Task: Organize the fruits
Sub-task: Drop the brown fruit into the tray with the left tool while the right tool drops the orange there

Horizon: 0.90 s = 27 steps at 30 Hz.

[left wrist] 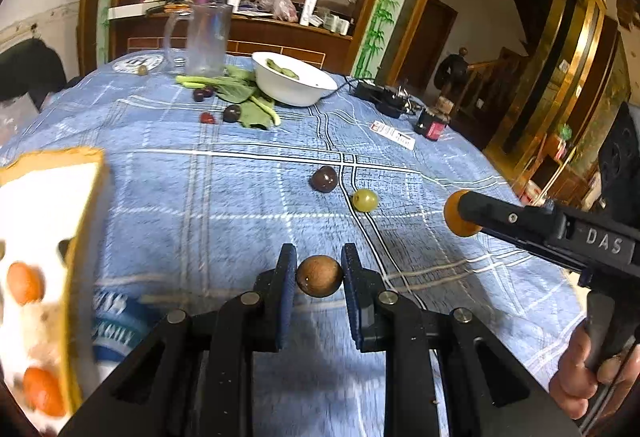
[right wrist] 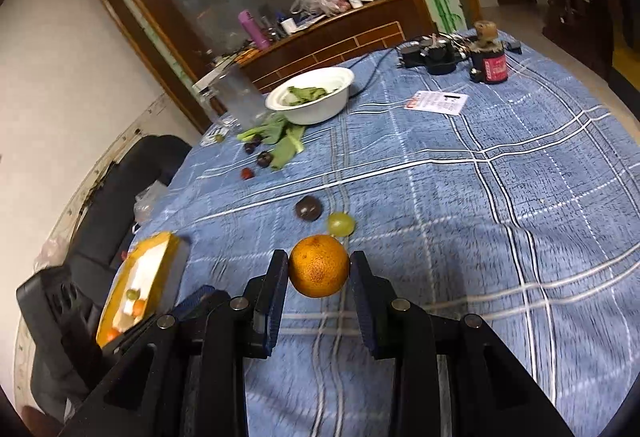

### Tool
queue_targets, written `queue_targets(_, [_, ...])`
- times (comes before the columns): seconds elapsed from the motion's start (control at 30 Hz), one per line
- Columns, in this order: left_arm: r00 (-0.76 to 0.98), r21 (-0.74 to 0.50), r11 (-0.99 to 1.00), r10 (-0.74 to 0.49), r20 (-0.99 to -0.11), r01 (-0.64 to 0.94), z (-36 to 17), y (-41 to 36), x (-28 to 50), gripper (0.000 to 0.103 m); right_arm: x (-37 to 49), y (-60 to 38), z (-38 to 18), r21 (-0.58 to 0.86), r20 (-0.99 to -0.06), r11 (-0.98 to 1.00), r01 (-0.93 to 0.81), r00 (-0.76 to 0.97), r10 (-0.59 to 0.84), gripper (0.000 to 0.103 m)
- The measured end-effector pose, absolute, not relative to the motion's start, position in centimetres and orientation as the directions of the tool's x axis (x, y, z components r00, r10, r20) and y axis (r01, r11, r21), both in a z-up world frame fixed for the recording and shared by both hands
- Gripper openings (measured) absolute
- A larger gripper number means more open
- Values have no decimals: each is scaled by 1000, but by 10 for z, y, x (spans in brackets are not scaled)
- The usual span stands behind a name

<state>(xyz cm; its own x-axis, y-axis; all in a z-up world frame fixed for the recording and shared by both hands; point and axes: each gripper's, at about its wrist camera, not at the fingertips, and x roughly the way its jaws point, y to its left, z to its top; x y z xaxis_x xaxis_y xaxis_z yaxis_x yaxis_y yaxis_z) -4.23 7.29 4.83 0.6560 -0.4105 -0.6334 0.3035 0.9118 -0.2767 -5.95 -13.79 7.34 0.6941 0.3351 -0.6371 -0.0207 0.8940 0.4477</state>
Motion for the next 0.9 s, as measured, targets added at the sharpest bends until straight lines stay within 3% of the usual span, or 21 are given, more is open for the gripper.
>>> queue_targets(0.2, [696,-272,943,-324,-640,190,67,133,-80,22,-81,-91,89,426,-627,896,-127,672,394,34])
queue_targets(0.53, [708,-205,965,-31,-706,-162,58,261,-114,22,-96,52,87,363,-657,842,-399,532,534,35])
queue_targets(0.83, [682,-238,950,-38,-731,-202,43,289,-120,23,-97,147,59,284,-729,808,-516,431,531,35])
queue_targets(0.9, [687,-240,948,-31,-726,-211,47,294,-120,30,-102,155,54,264,-743,806,-530,421,520,36])
